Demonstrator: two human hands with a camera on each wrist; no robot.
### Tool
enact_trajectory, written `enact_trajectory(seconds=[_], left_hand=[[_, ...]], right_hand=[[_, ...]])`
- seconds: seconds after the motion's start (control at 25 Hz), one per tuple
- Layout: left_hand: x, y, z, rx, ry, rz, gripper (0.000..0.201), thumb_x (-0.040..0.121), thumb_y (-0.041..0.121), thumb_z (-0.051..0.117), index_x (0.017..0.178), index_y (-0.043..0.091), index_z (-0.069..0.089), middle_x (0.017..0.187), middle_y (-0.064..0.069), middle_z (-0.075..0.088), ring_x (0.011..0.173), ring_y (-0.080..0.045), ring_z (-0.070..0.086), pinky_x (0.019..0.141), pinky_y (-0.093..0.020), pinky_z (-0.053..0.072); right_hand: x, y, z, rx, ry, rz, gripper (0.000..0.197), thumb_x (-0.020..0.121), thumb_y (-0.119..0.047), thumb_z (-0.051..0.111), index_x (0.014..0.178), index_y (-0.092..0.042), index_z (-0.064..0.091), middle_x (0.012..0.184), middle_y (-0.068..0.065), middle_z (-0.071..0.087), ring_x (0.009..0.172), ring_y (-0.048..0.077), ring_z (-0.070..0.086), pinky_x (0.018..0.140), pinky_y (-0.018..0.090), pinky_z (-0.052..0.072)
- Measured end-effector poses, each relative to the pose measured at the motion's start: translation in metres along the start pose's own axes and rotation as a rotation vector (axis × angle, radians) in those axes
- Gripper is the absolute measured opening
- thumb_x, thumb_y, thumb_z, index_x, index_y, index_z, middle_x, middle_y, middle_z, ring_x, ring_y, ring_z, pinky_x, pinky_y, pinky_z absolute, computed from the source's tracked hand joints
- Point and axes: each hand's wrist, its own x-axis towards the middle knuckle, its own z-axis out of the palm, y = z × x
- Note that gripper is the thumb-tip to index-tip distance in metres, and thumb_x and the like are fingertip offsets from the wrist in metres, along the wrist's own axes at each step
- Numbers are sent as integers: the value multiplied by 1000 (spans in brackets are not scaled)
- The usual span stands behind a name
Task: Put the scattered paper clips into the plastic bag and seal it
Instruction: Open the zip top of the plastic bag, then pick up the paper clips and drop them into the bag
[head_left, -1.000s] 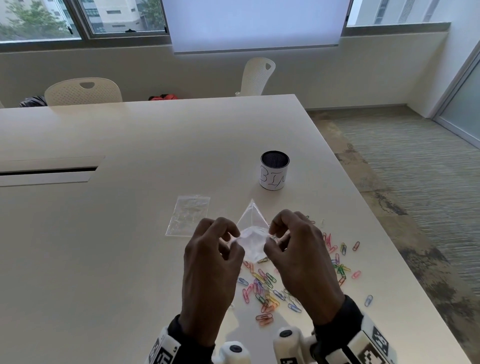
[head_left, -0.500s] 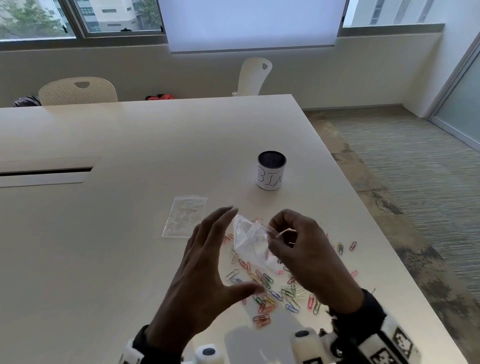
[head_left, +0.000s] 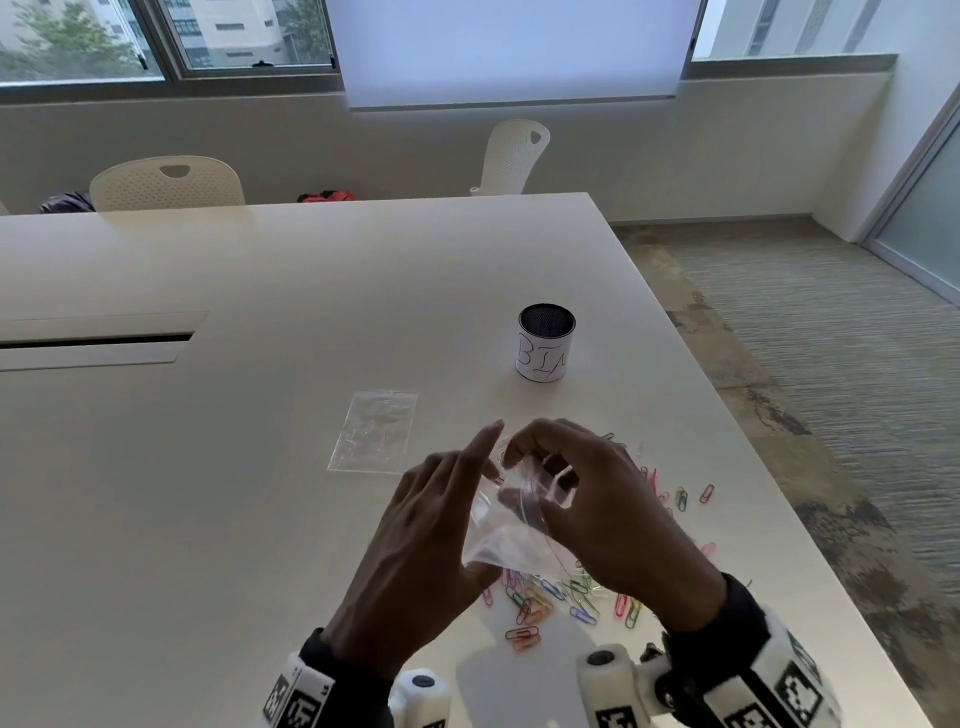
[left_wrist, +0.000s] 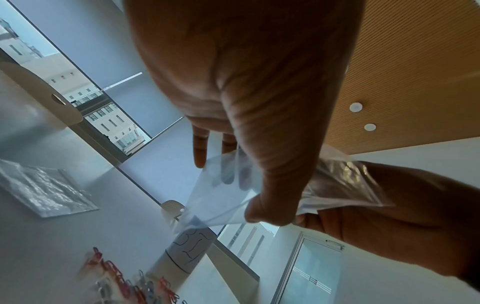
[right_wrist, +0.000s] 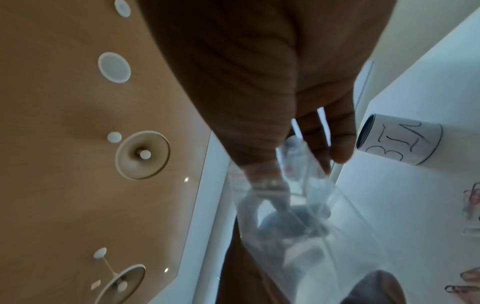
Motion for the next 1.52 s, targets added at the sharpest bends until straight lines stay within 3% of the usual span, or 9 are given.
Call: enact_trajectory(seconds=[0.24, 0.36, 0.44, 0.56, 0.72, 0.92, 1.08, 1.2, 1.52], left_hand=[[-5, 0, 2, 7, -4, -75, 125, 74, 35, 88, 164, 36, 1, 144, 9, 54, 125, 0, 41, 112, -20, 32], [-2, 3, -1, -58, 46, -74, 131, 68, 47, 90, 165, 35, 3, 153, 20, 44, 136, 12, 29, 130, -33, 18], [1, 7, -3, -123, 76, -33, 135, 63, 54, 92, 165, 34, 6, 153, 30, 38, 143, 19, 25, 132, -29, 10], [2, 11, -1, -180, 84, -39, 130, 63, 48, 96, 161, 43, 11, 140, 35, 47, 130, 19, 40, 116, -15, 32], [0, 9, 2, -211, 150, -84, 109, 71, 44, 88, 156, 45, 20, 129, 25, 52, 119, 19, 48, 97, -4, 36], [-3, 11, 5, -221, 91, -66, 113, 68, 55, 85, 160, 43, 19, 139, 41, 40, 132, 18, 40, 106, 0, 29], [-2, 11, 7, -294, 178, -94, 79, 74, 49, 79, 145, 34, 48, 132, 21, 63, 121, -2, 60, 101, -25, 53], [-2, 8, 4, -295, 205, -113, 49, 81, 43, 75, 125, 28, 59, 115, 16, 70, 109, -6, 67, 92, -35, 58], [2, -1, 2, -238, 164, -194, 66, 72, 32, 91, 127, 28, 54, 114, 13, 70, 103, -9, 68, 90, -35, 60]], right_hand=[[3, 0, -1, 44, 245, 15, 10, 93, -15, 71, 91, -24, 67, 85, -11, 72, 77, 5, 70, 64, 16, 57], [1, -5, 0, 87, 222, 12, 7, 95, -22, 68, 89, -24, 66, 81, -11, 70, 72, 8, 70, 61, 14, 55], [1, -8, 2, 148, 180, 6, 8, 94, -25, 69, 87, -27, 66, 78, -11, 70, 68, 8, 69, 60, 15, 54], [2, -12, 2, 183, 180, 11, 12, 92, -26, 75, 89, -30, 64, 81, -11, 71, 70, 6, 69, 63, 18, 57], [-4, -9, -7, 76, 27, 140, 32, 83, -37, 83, 103, -36, 57, 91, -12, 68, 76, 9, 72, 64, 23, 63], [-7, -11, -2, 68, 5, 166, 26, 85, -18, 81, 95, -29, 60, 81, -4, 70, 73, 12, 71, 71, 30, 64], [-6, -12, 5, 76, 5, 153, 22, 86, -19, 80, 90, -29, 60, 79, -3, 70, 69, 14, 71, 64, 31, 63], [-7, -11, 4, -5, 64, 138, 25, 86, -28, 81, 94, -32, 57, 80, -9, 67, 70, 8, 68, 62, 20, 58], [-2, -18, 3, -111, 78, -22, 12, 89, -41, 73, 92, -35, 63, 92, -18, 61, 82, 0, 59, 68, 12, 45]])
